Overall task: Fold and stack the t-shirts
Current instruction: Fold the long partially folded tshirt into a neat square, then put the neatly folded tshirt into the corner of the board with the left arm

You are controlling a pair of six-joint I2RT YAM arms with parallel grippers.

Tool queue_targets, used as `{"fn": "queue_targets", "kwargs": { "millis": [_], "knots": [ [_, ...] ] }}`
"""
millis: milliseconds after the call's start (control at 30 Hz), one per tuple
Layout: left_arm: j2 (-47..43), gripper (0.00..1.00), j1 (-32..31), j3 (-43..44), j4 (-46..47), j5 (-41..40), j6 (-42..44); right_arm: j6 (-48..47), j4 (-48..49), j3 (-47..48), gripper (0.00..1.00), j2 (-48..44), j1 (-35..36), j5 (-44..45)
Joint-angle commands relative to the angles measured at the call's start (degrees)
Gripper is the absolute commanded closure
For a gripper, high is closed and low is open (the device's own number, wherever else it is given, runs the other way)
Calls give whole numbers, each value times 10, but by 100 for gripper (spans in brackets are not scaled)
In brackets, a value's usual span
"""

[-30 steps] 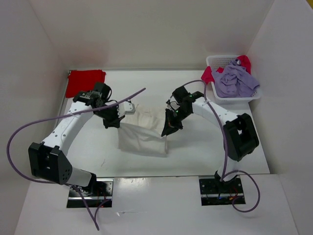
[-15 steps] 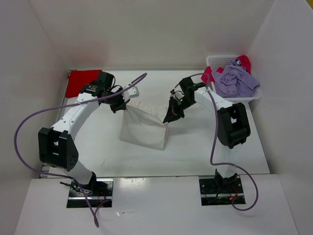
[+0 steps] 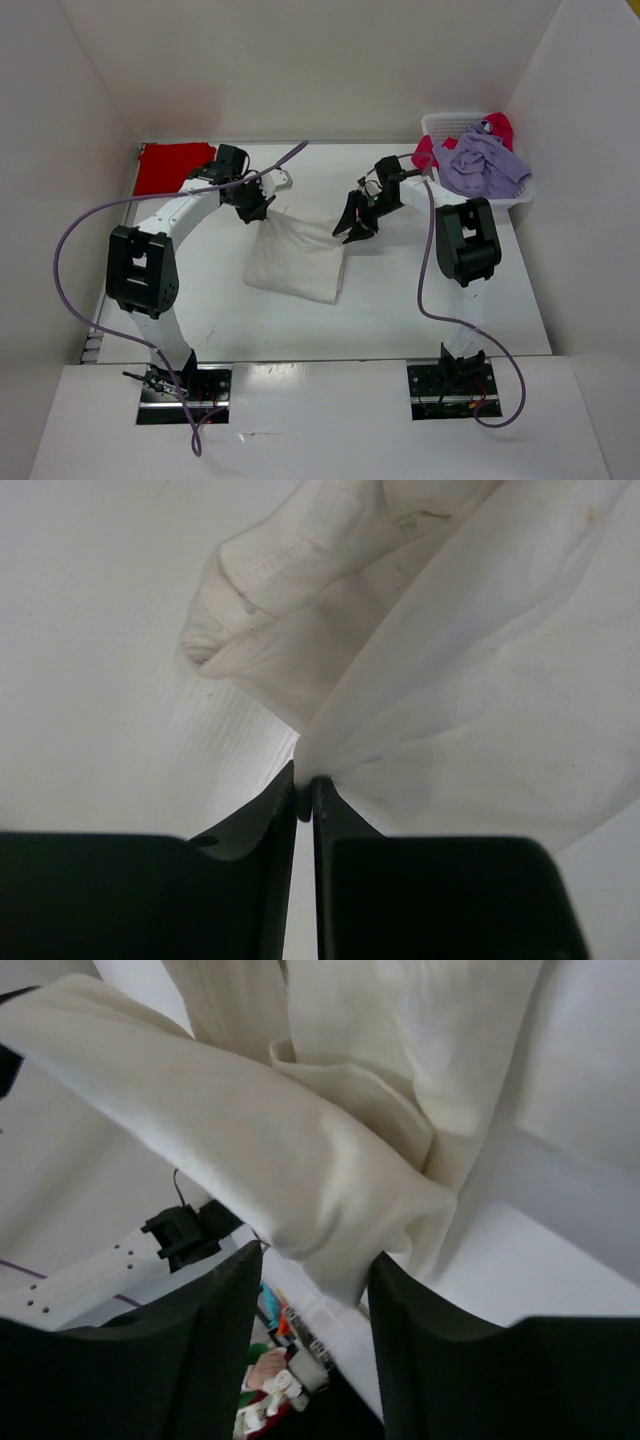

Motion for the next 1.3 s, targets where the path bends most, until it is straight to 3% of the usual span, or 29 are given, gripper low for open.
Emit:
{"fn": "queue_targets", "kwargs": {
  "millis": [0, 133, 267, 367, 400, 500, 567, 700, 767, 900, 1067, 1267],
  "knots": [
    [17, 82, 4, 10, 58, -7, -32, 12, 69, 56, 47, 16, -8, 10],
    [43, 81, 4, 5, 96, -63, -56, 24, 109, 83, 44, 3, -19, 99],
    [66, 95, 23, 10, 108, -84, -84, 24, 133, 69, 51, -75, -12, 176],
    [78, 100, 28, 10, 122, -101, -107, 11, 127, 38, 68, -113, 11, 224],
    [78, 100, 28, 10, 122, -108, -114, 6, 116, 31, 82, -129, 18, 233],
    [88, 100, 41, 27, 113, -114, -135, 6, 102, -2, 99, -141, 49, 246],
    [88, 100, 48, 35, 107, -114, -148, 6, 102, -28, 100, -141, 60, 246],
    [75, 70, 48, 47, 94, -109, -148, 11, 119, -16, 100, -80, 72, 228],
    [70, 62, 48, 68, 80, -109, -153, 11, 119, 13, 100, -50, 72, 233],
    [30, 59, 48, 81, 75, -121, -158, 6, 113, 110, 100, 20, 72, 243],
    [8, 59, 14, 60, 46, -51, -118, -1, 85, 184, 100, 100, 72, 263],
    [86, 59, 16, 28, 51, -51, -123, 5, 85, 203, 100, 122, 72, 271]
  ]
}}
